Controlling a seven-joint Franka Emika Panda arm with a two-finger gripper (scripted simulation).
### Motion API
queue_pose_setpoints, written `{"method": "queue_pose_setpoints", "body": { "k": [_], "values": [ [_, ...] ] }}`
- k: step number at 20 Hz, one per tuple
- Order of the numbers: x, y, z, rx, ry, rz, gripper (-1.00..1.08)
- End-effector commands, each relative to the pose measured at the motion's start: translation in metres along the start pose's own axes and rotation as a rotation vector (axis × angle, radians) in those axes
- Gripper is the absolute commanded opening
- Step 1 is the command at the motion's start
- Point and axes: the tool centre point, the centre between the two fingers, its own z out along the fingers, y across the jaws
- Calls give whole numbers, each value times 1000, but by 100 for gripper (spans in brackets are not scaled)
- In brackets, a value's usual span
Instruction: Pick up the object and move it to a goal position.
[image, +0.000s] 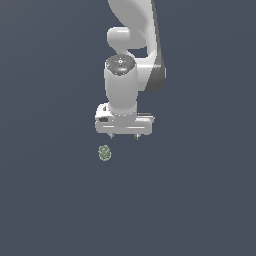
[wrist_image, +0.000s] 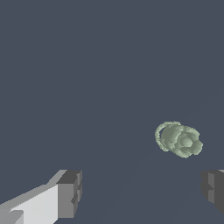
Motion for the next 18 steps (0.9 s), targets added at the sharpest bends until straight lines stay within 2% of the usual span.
{"method": "queue_pose_setpoints", "body": {
  "k": [1,10,18],
  "values": [
    [0,0,0,0,0,0,100],
    [3,10,-21,10,19,57,100],
    [4,18,-10,7,15,42,100]
  ]
}}
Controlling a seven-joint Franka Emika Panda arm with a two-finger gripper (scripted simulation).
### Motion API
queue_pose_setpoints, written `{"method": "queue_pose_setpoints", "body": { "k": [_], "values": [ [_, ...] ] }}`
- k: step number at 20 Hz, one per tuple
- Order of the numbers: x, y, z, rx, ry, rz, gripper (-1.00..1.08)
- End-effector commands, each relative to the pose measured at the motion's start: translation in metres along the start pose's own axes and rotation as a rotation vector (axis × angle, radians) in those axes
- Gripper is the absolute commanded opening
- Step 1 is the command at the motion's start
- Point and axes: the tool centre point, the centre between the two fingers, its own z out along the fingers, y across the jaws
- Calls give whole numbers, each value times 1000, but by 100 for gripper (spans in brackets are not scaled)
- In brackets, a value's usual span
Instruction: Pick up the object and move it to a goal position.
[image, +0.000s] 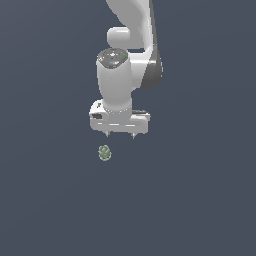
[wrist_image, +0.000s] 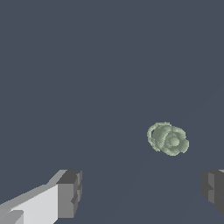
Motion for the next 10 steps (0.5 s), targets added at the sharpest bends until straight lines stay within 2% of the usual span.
{"method": "queue_pose_setpoints", "body": {
  "k": [1,10],
  "values": [
    [1,7,7,-2,-4,-8,100],
    [1,55,59,-14,-25,-79,100]
  ]
}}
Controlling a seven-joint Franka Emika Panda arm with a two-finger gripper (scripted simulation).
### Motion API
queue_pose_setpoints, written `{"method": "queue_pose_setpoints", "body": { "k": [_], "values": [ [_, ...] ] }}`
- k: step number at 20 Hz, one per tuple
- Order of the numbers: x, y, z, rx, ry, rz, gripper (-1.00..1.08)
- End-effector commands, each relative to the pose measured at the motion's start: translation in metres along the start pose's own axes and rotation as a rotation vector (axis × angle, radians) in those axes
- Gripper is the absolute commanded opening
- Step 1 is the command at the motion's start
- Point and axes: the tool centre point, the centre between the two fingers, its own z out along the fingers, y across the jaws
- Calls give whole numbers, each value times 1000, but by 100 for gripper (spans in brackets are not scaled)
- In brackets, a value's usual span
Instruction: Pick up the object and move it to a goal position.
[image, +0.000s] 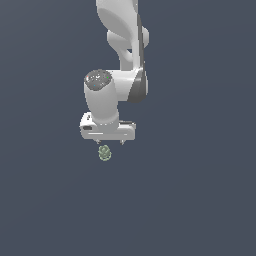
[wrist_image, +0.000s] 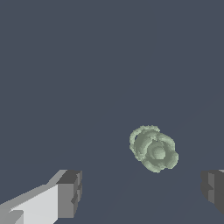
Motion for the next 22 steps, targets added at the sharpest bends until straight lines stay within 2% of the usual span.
{"method": "queue_pose_setpoints", "body": {
  "k": [1,9,16,22],
  "values": [
    [-2,14,16,-3,-7,-22,100],
    [-7,40,45,-7,-20,-61,100],
    [-7,41,50,-7,-21,-61,100],
    [-9,41,77,-7,-21,-63,100]
  ]
}}
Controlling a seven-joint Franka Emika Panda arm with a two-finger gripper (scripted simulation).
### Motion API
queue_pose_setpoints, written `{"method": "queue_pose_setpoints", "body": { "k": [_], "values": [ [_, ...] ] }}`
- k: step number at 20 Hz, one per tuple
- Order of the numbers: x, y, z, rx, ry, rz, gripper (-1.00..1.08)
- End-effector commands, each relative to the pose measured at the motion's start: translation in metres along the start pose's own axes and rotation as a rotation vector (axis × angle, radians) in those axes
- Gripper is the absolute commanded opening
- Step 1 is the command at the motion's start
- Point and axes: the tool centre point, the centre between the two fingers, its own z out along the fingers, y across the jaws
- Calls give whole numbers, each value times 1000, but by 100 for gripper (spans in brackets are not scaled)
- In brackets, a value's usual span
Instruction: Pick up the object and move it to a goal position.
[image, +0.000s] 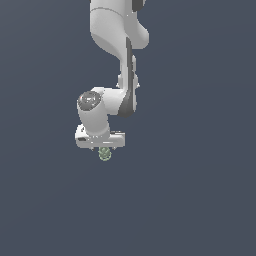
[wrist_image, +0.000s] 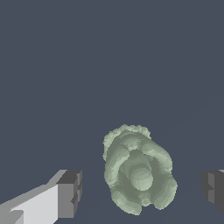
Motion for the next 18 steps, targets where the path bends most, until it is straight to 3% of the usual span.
{"method": "queue_pose_setpoints", "body": {
  "k": [1,8,9,18],
  "values": [
    [-1,0,14,0,-1,-1,100],
    [0,0,29,0,-1,-2,100],
    [0,0,29,0,-1,-2,-100],
    [0,0,29,0,-1,-2,-100]
  ]
}}
